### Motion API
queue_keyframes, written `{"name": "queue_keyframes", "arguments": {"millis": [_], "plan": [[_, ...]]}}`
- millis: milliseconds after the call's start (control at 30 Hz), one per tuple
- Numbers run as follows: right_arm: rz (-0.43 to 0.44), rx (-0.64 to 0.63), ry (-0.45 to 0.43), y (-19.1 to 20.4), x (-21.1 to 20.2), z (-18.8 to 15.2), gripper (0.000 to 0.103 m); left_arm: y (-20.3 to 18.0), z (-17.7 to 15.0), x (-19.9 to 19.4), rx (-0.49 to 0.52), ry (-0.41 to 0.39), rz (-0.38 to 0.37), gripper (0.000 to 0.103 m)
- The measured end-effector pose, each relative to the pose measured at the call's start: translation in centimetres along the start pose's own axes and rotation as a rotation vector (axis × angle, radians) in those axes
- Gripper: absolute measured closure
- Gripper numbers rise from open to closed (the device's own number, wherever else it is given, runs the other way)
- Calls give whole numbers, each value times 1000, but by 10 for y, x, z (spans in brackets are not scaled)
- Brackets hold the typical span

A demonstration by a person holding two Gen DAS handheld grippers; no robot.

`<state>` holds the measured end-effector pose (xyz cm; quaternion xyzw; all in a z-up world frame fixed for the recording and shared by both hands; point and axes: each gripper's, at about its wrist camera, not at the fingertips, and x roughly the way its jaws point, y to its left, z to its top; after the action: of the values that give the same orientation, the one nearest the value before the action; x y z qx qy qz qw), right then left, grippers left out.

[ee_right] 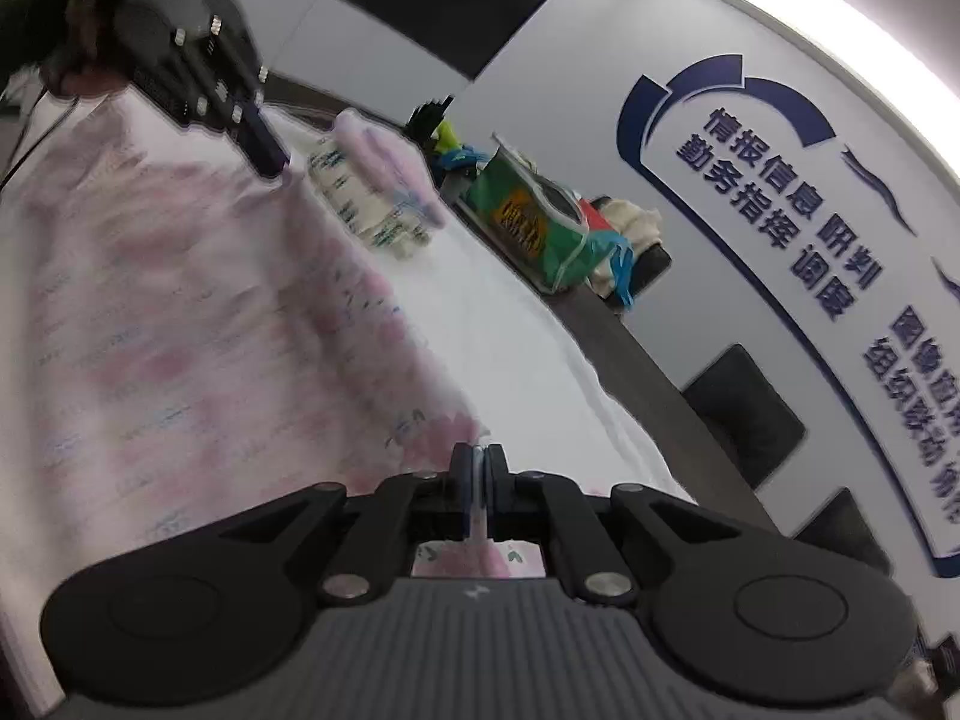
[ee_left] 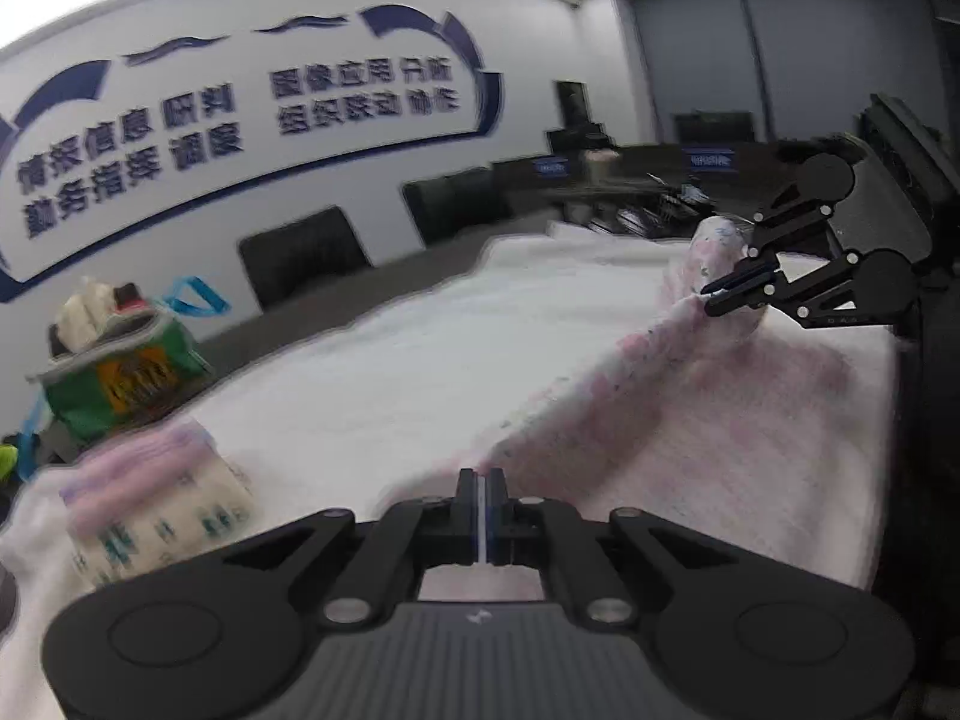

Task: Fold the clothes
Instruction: 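Fold the garment lengthwise, lifting the left gripper's side over toward the right gripper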

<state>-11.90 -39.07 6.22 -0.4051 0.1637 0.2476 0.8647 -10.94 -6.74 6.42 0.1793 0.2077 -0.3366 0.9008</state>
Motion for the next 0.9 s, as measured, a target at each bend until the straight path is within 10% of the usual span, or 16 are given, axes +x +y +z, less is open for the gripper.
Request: {"name": "queue_keyframes", "arguments": {"millis": [167,400,600,700,833,900], "plan": [[73,49,116,42,-36,-24,98,-18,-41,-6,-48,113,-86,94],[41,251,-142,17,-42,-13,56,-17,-7,-28,-59,-79,5,44],[141,74,-51,51,10,-7,61,-34,-8,20,167,39,-20,47],[120,34,19,51,33,-5,98,-36,-6,33,186,70,-31,48],[120,73,-78,35,15,1,101,-35,-5,44,201,116,-1,92],[115,77,-82,35,10,-2,101,-30,-4,43,148,123,21,98]]}}
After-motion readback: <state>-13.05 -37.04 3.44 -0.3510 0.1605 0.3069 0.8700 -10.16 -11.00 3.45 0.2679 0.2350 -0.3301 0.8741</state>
